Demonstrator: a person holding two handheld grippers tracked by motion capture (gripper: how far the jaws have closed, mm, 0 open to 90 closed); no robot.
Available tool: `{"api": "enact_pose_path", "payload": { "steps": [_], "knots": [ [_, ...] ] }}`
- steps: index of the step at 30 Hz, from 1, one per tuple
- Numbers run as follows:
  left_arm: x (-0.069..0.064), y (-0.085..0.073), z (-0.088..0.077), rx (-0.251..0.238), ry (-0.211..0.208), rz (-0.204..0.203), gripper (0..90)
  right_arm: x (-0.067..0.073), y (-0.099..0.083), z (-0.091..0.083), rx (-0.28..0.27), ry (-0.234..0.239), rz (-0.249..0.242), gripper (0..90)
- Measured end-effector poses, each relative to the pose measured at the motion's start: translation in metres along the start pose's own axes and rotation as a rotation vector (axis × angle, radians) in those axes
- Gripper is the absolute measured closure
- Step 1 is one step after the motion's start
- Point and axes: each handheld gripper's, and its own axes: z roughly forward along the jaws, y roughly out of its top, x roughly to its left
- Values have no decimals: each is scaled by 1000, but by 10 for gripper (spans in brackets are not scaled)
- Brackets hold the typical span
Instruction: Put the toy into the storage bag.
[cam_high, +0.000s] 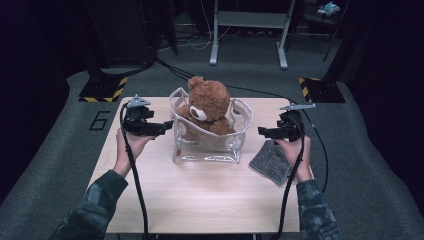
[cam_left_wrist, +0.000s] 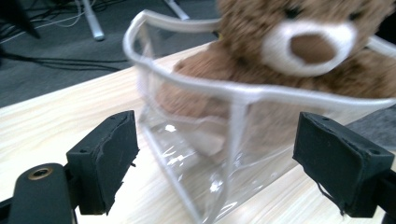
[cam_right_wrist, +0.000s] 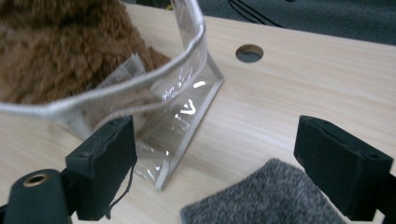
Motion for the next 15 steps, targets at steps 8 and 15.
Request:
{"api": "enact_pose_path", "payload": {
  "steps": [8,15],
  "knots": [
    [25,-50,-5,48,71,-37,117,12,-42,1,11,2,-28,84],
    [37,-104,2,117,121,-52,100,27,-84,13,38,14,-45,55]
  ]
}}
